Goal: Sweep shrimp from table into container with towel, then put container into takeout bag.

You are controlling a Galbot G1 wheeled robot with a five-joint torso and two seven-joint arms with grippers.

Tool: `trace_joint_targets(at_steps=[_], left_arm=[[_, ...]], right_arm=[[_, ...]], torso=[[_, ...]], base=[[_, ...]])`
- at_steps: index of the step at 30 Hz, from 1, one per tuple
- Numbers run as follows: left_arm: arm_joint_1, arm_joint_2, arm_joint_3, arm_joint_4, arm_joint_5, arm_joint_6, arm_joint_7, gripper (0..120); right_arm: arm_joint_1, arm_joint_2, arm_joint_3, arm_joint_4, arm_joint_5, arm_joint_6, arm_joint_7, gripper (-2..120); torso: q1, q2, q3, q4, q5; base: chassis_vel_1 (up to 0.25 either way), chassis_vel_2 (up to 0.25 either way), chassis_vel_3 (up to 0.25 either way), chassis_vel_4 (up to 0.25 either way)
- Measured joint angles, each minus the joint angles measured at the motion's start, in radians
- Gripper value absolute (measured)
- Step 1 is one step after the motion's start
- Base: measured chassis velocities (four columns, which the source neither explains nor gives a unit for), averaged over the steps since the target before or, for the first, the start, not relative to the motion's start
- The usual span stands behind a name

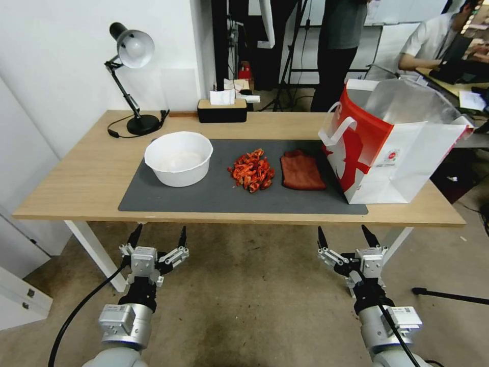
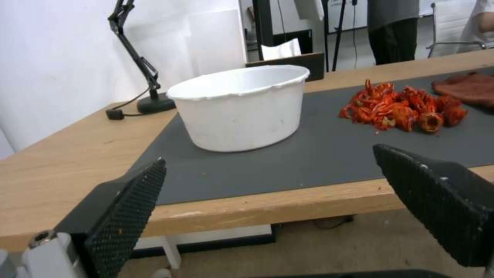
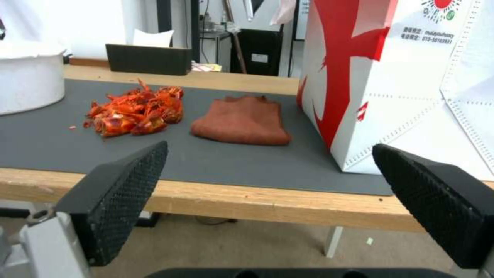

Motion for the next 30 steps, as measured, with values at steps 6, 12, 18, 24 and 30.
trace_joint_targets(at_steps=[6, 12, 18, 24, 30], left_arm=[[0.0, 0.0, 0.0, 0.0, 0.0, 0.0, 0.0, 100], [0.0, 0.0, 0.0, 0.0, 0.0, 0.0, 0.0, 100], [0.0, 0.0, 0.0, 0.0, 0.0, 0.0, 0.0, 100], [0.0, 0.0, 0.0, 0.0, 0.0, 0.0, 0.0, 100], [-0.003, -0.008, -0.016, 0.006, 0.006, -0.072, -0.037, 100]], right_arm=[[0.0, 0.0, 0.0, 0.0, 0.0, 0.0, 0.0, 100], [0.0, 0.0, 0.0, 0.0, 0.0, 0.0, 0.0, 100], [0.0, 0.0, 0.0, 0.0, 0.0, 0.0, 0.0, 100], [0.0, 0.0, 0.0, 0.0, 0.0, 0.0, 0.0, 100], [0.059, 0.0, -0.013, -0.036, 0.027, 0.015, -0.058, 100]], torso=[[0.0, 0.0, 0.0, 0.0, 0.0], [0.0, 0.0, 0.0, 0.0, 0.0], [0.0, 0.0, 0.0, 0.0, 0.0], [0.0, 0.0, 0.0, 0.0, 0.0], [0.0, 0.0, 0.0, 0.0009, 0.0015]], base=[[0.0, 0.0, 0.0, 0.0], [0.0, 0.0, 0.0, 0.0], [0.0, 0.0, 0.0, 0.0], [0.0, 0.0, 0.0, 0.0], [0.0, 0.0, 0.0, 0.0]])
